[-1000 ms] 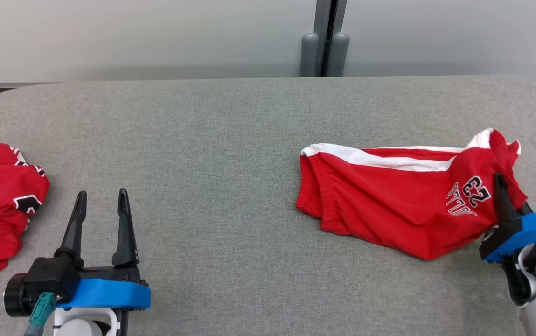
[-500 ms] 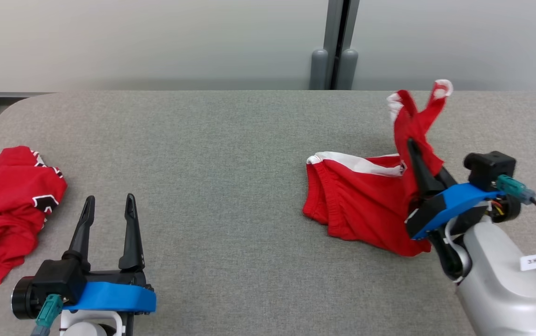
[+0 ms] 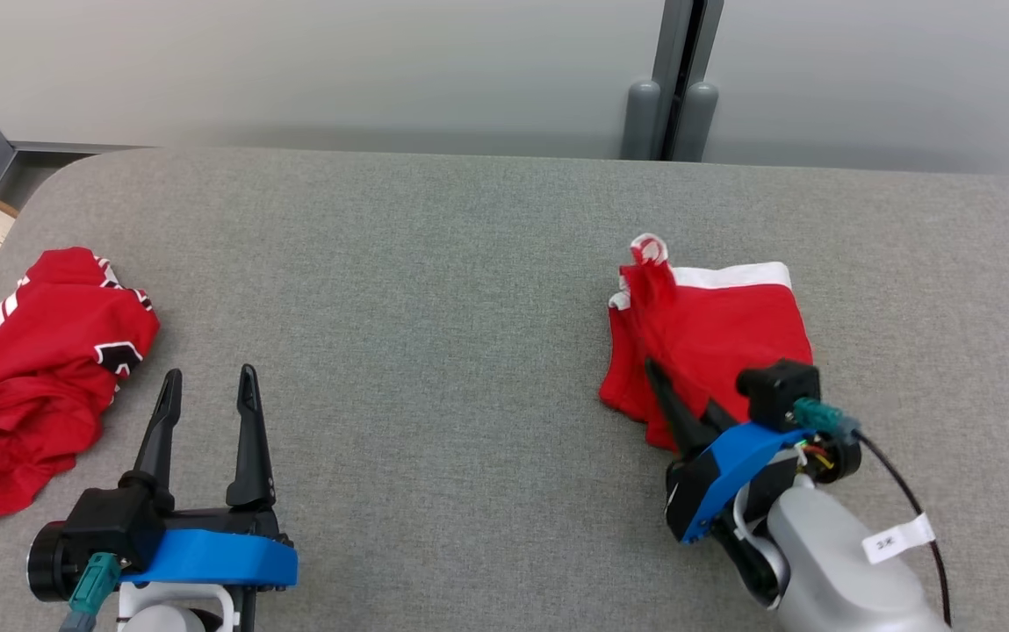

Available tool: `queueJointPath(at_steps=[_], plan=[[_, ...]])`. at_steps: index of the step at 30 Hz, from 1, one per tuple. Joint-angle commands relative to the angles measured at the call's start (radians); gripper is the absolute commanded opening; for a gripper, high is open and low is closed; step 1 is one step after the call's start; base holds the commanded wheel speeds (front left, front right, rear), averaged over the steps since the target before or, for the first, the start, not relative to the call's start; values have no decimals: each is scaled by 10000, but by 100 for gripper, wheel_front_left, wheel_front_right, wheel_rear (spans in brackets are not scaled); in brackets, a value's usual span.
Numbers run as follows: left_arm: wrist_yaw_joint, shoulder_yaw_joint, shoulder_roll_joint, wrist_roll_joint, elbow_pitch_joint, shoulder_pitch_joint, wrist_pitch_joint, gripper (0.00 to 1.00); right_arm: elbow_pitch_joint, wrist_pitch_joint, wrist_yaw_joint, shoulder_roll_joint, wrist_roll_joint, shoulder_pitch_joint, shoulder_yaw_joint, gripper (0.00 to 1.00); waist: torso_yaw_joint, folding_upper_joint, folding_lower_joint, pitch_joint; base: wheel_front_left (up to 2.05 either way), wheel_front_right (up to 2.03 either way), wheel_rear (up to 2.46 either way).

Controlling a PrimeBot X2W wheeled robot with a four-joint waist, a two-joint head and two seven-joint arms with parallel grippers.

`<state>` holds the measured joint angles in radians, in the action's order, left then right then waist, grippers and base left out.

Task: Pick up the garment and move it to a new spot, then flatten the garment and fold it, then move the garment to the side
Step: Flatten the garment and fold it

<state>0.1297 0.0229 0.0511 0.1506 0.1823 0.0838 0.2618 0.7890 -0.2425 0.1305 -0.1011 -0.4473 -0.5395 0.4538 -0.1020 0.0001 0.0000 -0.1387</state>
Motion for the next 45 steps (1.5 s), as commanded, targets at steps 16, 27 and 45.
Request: queueJointPath(at_steps=[16, 27, 45], plan=[[-38, 67, -4, -97, 4, -113, 45, 100, -2296, -233, 3, -228, 713, 1356, -662, 100, 604, -1, 0, 242, 0, 0, 0], [-60, 298, 7, -471, 29, -397, 45, 100, -4654, -231, 5, -166, 2210, 3018, -3337, 100, 1490, -1, 0, 571, 0, 0, 0], [-260, 404, 177, -979, 114, -1230, 47, 100, -6409, -231, 5, 413, 2934, 5213, -4655, 100, 1719, -1, 0, 1246, 0, 0, 0]])
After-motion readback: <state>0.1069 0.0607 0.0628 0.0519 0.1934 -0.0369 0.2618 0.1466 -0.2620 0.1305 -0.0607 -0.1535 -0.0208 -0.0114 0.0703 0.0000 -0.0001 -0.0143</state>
